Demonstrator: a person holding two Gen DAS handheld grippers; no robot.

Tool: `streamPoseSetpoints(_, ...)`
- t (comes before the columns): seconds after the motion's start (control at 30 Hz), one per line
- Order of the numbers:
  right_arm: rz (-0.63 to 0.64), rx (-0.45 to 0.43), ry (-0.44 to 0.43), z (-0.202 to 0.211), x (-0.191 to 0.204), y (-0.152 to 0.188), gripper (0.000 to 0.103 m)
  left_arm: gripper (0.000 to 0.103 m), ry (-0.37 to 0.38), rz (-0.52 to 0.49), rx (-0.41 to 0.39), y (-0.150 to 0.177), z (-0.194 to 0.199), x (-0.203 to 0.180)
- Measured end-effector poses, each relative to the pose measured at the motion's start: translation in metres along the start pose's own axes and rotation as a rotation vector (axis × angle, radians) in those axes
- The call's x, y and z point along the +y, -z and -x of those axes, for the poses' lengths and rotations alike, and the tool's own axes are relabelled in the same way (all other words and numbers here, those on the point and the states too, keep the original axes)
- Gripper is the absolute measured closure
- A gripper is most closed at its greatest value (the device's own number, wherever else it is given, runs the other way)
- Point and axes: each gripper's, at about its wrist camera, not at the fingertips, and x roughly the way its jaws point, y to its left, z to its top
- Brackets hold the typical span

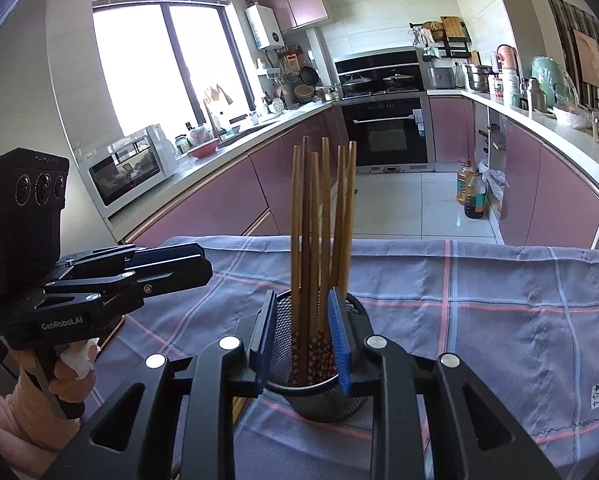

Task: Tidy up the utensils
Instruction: 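Open both tools to release the chopsticks into the holder, then withdraw both open tools from the holder back over the chopstick pile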

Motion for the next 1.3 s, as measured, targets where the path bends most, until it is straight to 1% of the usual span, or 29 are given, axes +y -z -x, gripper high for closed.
streamPoseSetpoints(0.07,0.013,0.002,-0.032,0.005,0.007,0.007,0.074,0.06,-0.018,0.006,-0.022,0.01,0.011,0.003)
streamPoseSetpoints(0.13,0.03,0.021,-0.052,0.007,0.015,0.017,0.071,0.058,-0.03,0.014,-0.024,0.024,0.019,0.008)
streamPoseSetpoints(0.23,0.061,0.078,-0.053,-0.001,0.027,0.035,0.071,0.058,-0.058,0.022,0.018,0.046,0.022,0.013)
streamPoseSetpoints(0.4,0.07,0.203,-0.069,-0.027,0.037,0.065,0.071,0.058,-0.068,0.043,0.117,0.085,0.012,0.02)
streamPoseSetpoints(0.53,0.079,0.266,-0.077,-0.04,0.047,0.083,0.071,0.058,-0.054,0.067,0.173,0.108,0.005,0.023)
streamPoseSetpoints(0.6,0.089,0.285,-0.077,-0.044,0.052,0.089,0.071,0.058,-0.063,0.058,0.193,0.119,0.001,0.021)
streamPoseSetpoints(0.7,0.097,0.306,-0.072,-0.047,0.058,0.095,0.071,0.058,-0.054,0.064,0.223,0.131,-0.003,0.02)
streamPoseSetpoints(0.9,0.092,0.33,-0.059,-0.05,0.061,0.101,0.071,0.058,-0.049,0.067,0.259,0.146,-0.01,0.017)
streamPoseSetpoints(1.07,0.107,0.331,-0.048,-0.052,0.062,0.106,0.071,0.058,-0.051,0.065,0.266,0.148,-0.012,0.016)
streamPoseSetpoints(1.3,0.127,0.339,-0.03,-0.064,0.068,0.103,0.071,0.058,-0.059,0.071,0.288,0.151,-0.018,0.018)
